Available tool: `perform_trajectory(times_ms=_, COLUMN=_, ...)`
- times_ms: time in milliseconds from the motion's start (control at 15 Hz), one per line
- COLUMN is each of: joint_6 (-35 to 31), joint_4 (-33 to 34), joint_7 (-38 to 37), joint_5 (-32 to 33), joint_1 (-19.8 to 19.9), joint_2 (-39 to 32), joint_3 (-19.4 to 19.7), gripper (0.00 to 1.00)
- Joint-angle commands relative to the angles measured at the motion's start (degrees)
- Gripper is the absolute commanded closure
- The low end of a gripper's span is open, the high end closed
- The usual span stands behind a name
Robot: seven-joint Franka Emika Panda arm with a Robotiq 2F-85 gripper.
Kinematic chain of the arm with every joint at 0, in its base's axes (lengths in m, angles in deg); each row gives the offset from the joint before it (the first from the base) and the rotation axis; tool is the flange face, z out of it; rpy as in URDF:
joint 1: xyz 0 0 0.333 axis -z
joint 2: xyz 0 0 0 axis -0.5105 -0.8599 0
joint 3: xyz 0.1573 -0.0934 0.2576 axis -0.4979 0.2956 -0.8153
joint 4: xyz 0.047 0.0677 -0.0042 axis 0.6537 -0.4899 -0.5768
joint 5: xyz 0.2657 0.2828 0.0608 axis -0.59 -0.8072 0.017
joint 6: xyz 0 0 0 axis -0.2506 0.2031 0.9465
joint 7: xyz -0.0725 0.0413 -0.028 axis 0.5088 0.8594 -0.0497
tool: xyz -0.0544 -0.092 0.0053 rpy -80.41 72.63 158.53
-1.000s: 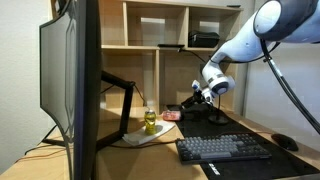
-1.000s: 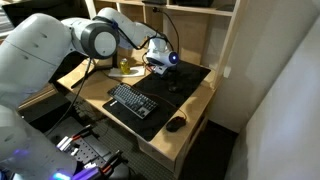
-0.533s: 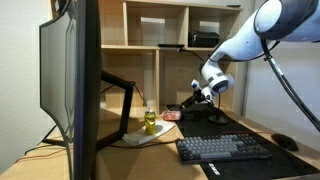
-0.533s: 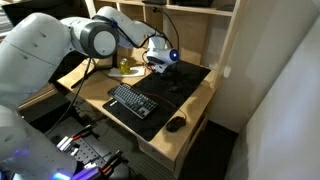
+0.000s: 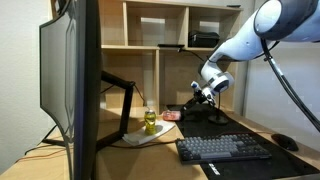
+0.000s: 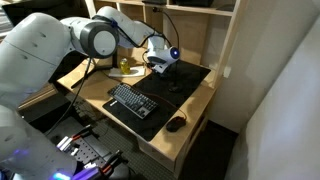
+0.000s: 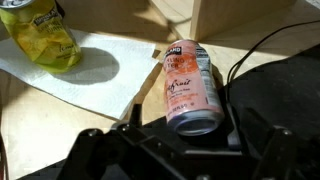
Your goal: Place the pink soda can upright on the paper
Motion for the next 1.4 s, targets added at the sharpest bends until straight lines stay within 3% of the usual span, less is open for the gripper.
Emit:
perform_trajectory(times_ms=0, joint_6=-1.88, joint_4=-1.45, joint_7=-4.91, joint_5=4.59, joint_1=-1.51, joint_2=0.70, joint_3=2.25, gripper=0.00)
perform_trajectory(times_ms=200, joint_6=-1.73, joint_4=-7.50, joint_7=-5.14, joint_5=7.94, joint_1=-1.31, joint_2=5.52, joint_3=2.69, gripper=0.00)
perform_trajectory(times_ms=400, joint_6=-1.14, joint_4=-9.47, joint_7=0.17, joint_5=7.52, joint_1=0.29, joint_2=6.89, joint_3=0.59, gripper=0.00)
perform_trajectory(times_ms=467, joint_6=-0.78, joint_4=-4.68, joint_7=-3.66, joint_5=8.42, joint_1=-0.19, joint_2=3.42, joint_3=1.40, gripper=0.00)
perform_trajectory(times_ms=533, joint_6=-0.74, joint_4=-5.45, joint_7=-2.66, joint_5=8.34, joint_1=-0.17, joint_2=4.03, joint_3=1.26, gripper=0.00)
perform_trajectory(times_ms=867, joint_6=-4.91, joint_4=3.57, joint_7=-0.70, joint_5=7.23, joint_1=-1.71, joint_2=-3.97, joint_3=-1.27, gripper=0.00)
perform_trajectory(times_ms=1333, joint_6=-18.64, joint_4=10.88, joint_7=3.73, joint_5=8.33, joint_1=-4.57, joint_2=-10.69, joint_3=-3.34, gripper=0.00)
